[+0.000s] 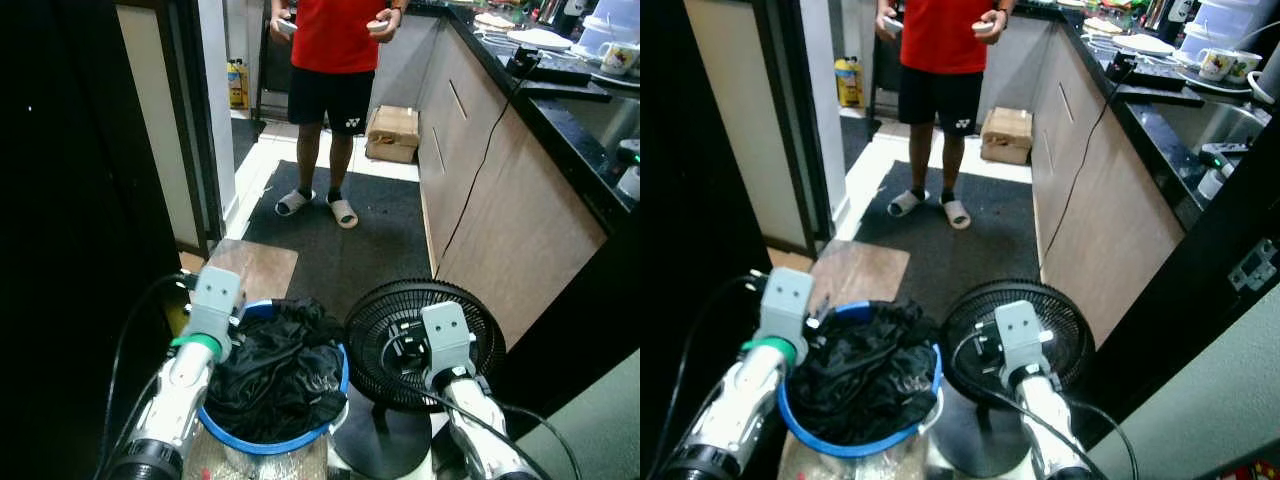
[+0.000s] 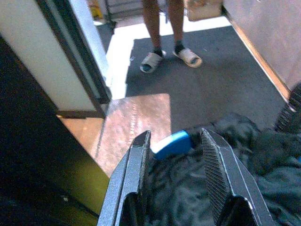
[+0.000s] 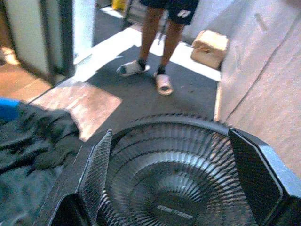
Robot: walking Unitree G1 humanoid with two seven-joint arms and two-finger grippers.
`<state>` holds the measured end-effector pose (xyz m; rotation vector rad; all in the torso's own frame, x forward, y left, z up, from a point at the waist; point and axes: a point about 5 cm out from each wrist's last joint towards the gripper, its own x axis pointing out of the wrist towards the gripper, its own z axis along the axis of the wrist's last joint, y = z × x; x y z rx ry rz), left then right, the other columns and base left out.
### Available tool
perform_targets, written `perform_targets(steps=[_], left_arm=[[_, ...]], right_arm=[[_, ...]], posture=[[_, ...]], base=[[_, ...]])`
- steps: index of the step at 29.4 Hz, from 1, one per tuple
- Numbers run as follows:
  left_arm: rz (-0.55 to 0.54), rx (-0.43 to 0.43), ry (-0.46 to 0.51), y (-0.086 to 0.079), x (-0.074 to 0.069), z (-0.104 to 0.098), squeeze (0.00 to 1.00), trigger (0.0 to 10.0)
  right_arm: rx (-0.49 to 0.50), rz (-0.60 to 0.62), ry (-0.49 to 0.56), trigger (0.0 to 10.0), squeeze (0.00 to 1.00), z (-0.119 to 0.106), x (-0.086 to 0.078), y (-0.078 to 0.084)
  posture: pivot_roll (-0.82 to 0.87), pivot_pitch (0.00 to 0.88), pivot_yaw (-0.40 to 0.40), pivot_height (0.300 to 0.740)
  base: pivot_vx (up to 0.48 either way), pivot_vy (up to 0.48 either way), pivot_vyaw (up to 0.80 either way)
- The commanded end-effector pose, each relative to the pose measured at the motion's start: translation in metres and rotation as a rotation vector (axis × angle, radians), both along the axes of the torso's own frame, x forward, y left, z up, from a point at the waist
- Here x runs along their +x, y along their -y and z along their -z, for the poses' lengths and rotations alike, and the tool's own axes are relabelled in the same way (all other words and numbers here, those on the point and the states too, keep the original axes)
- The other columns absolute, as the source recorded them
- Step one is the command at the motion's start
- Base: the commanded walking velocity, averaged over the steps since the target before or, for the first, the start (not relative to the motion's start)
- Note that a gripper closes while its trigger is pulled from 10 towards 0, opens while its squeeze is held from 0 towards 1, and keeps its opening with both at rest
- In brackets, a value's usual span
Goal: Clothes washing
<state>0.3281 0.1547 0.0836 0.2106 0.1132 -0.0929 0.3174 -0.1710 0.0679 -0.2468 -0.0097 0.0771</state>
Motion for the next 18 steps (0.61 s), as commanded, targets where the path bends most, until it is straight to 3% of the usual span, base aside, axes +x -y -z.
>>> perform_targets(steps=[1, 8, 18], left_arm=[[0.024, -0.002, -0.049, 0.005, 0.000, 0.007, 0.00, 10.0], [0.040, 0.003, -0.135, 0.019, 0.003, 0.021, 0.00, 10.0], [0.031, 0.078, -0.173, 0.008, -0.002, 0.032, 0.00, 10.0]], right_arm=[[-0.008, 0.040, -0.031, 10.0, 0.00, 0.004, 0.000, 0.007], [-0.047, 0.040, -0.060, 10.0, 0.00, 0.003, 0.006, 0.010], [-0.071, 0.003, -0.060, 10.0, 0.00, 0.000, 0.011, 0.002]], posture=[[0.08, 0.035, -0.003, 0.740], [0.08, 0.129, 0.003, 0.740], [0.09, 0.231, 0.008, 0.740]], base=[[0.000, 0.000, 0.00], [0.000, 0.000, 0.00], [0.000, 0.000, 0.00]])
